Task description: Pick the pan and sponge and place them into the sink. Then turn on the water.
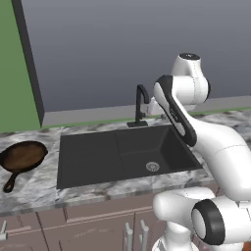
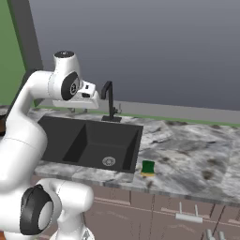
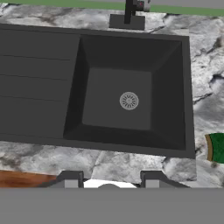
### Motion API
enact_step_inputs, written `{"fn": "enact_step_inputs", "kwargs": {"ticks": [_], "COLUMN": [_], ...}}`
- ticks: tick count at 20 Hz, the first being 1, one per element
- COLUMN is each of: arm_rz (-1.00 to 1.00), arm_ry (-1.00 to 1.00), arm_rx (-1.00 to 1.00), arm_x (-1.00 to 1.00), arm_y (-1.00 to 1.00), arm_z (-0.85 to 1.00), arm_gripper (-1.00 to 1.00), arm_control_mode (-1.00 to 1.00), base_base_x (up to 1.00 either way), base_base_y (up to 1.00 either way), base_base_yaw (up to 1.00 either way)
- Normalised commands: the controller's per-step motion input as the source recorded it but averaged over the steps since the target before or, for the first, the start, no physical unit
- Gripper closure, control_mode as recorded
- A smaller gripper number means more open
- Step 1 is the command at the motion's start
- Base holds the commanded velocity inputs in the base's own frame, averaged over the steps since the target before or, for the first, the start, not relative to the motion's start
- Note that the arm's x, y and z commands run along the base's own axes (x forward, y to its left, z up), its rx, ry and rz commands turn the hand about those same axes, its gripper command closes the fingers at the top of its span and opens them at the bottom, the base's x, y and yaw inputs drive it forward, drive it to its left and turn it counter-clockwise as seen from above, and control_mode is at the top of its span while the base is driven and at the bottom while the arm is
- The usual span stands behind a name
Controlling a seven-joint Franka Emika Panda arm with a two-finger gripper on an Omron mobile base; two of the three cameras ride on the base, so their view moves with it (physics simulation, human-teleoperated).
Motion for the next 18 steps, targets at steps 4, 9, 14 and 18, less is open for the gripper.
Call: {"fn": "enact_step_inputs", "kwargs": {"ticks": [4, 9, 14, 18], "arm_rz": [0.00, 0.00, -0.01, -0.02], "arm_ry": [0.00, 0.00, 0.00, 0.00], "arm_rx": [0.00, 0.00, 0.00, 0.00], "arm_x": [-0.03, -0.16, -0.15, -0.12], "arm_y": [0.03, 0.16, 0.23, 0.24], "arm_z": [0.00, 0.00, 0.00, 0.00], "arm_gripper": [-1.00, -1.00, -1.00, -1.00], "arm_control_mode": [-1.00, -1.00, -1.00, -1.00], "base_base_x": [0.00, 0.00, 0.00, 0.00], "base_base_y": [0.00, 0.00, 0.00, 0.00], "base_base_yaw": [0.00, 0.00, 0.00, 0.00]}}
